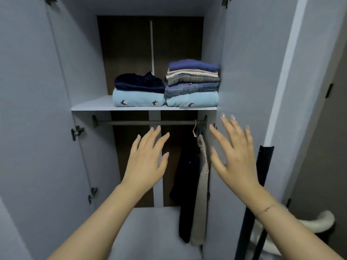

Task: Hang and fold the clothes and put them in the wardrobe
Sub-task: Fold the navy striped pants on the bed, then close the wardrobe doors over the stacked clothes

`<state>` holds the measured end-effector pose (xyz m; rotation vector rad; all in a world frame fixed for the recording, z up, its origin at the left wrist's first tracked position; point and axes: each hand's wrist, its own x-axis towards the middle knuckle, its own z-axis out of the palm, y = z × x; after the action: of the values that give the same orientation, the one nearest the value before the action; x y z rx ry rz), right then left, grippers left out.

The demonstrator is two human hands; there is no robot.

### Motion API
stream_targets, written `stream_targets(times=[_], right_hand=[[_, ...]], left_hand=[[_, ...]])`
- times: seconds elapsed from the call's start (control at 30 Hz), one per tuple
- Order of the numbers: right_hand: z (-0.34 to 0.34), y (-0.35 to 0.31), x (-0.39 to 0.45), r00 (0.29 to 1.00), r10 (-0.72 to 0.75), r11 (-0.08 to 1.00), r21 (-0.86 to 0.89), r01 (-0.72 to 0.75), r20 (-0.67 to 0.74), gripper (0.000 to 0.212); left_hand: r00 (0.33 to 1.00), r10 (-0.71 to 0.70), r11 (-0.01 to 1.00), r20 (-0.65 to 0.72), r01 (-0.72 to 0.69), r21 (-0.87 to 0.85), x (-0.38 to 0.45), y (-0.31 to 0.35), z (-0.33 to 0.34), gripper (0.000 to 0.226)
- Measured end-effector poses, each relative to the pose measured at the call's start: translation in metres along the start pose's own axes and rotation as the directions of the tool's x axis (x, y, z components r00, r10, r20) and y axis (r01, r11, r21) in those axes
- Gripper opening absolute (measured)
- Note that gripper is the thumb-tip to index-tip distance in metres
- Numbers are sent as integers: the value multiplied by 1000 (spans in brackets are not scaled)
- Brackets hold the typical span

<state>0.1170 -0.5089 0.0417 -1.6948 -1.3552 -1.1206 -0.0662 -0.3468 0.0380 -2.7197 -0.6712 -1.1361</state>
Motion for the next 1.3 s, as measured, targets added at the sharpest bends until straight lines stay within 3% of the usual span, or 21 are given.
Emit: stream_targets(times=[0.1, 0.23, 0.37, 0.5, 0.6, 0.83, 0.97, 1.07, 1.2, 1.3], right_hand=[[-19, 30, -2, 989, 102, 994, -15, -104, -106, 61], [-21, 60, -8, 932, 353, 934, 87, -346, -86, 83], [-14, 62, -12, 880, 475, 856, 220, -468, 23, 80], [-4, 42, -5, 815, 578, 805, 189, -562, -36, 75], [6, 26, -1, 808, 587, 804, 155, -574, -53, 70], [51, -27, -1, 922, 386, 910, 154, -385, 29, 66], [89, -62, 13, 923, 364, 904, 193, -382, 123, 71], [117, -80, 20, 927, 270, 946, 109, -306, 262, 85], [139, -114, 32, 900, 112, 993, -15, -116, 422, 93], [150, -164, 47, 881, -174, 985, 77, 155, 440, 87]], left_hand=[[1000, -27, 999, -4, 27, 21, -8, 16, -13, 53], [998, -62, 998, 19, 62, 6, -19, 24, -21, 55], [998, -55, 998, 41, 57, -35, -24, 22, -23, 63], [997, -61, 997, 39, 63, -46, -21, 16, -27, 64], [998, -44, 997, 44, 47, -61, -18, 12, -28, 61], [994, -81, 994, 79, 87, -73, -22, -24, -33, 57], [989, -116, 992, 91, 120, -42, -36, -59, -45, 55], [984, -163, 986, 74, 165, -20, -50, -94, -63, 52], [966, -259, 966, 12, 259, 26, -75, -141, -90, 50], [921, -379, 925, -93, 381, 6, -92, -176, -110, 51]])
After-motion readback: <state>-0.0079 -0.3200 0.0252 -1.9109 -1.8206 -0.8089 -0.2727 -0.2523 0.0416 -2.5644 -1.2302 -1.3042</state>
